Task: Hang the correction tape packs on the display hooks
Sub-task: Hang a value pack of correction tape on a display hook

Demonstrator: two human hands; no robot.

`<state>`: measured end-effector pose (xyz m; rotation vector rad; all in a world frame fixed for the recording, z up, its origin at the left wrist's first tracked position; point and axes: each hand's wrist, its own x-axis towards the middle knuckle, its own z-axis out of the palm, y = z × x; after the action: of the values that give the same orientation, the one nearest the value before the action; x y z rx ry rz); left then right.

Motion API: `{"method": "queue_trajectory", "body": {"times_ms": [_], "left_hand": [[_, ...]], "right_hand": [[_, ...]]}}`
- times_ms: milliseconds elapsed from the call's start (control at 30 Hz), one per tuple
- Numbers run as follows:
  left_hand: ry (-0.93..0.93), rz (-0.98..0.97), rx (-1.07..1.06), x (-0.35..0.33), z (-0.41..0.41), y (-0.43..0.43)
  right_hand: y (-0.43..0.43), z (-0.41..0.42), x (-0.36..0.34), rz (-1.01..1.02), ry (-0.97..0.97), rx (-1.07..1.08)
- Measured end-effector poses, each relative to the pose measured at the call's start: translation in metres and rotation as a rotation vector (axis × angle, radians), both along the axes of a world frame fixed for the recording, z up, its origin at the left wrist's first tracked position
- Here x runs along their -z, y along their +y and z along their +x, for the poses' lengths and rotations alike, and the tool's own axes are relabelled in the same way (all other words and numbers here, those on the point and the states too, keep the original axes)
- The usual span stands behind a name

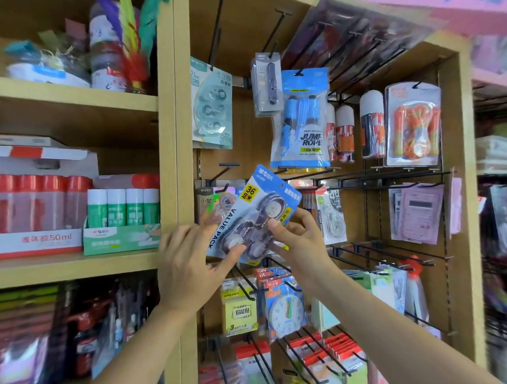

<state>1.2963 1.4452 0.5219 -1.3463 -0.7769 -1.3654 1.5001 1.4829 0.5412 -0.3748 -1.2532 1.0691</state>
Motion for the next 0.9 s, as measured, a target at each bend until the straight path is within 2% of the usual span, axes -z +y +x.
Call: {"method": "queue_trajectory", "body": {"times_ms": [267, 367, 500, 733, 900], "left_hand": [[0.055, -0.087, -0.145, -0.002, -0.001, -0.007], [0.163, -0.114, -0.199, -0.007, -0.01, -0.011], [0.29, -0.151, -0.264, -0.011, -0.023, -0.011], [0.163, -0.191, -0.33, -0.005, -0.021, -0.013], [0.155, -0.203, -0.349, -0.002, -0.021, -0.01]], "right_hand": [[0.0, 0.029, -0.009, 0.131, -0.054, 0.164], [0.006, 0.046, -0.011, 0.177, -0.168, 0.289], [0.017, 0.052, -0.014, 0.255, -0.269, 0.354], [0.04, 0.037, -0.025, 0.319, -0.277, 0.394], [0.053, 0.027, -0.02, 0.3, -0.234, 0.38]]}}
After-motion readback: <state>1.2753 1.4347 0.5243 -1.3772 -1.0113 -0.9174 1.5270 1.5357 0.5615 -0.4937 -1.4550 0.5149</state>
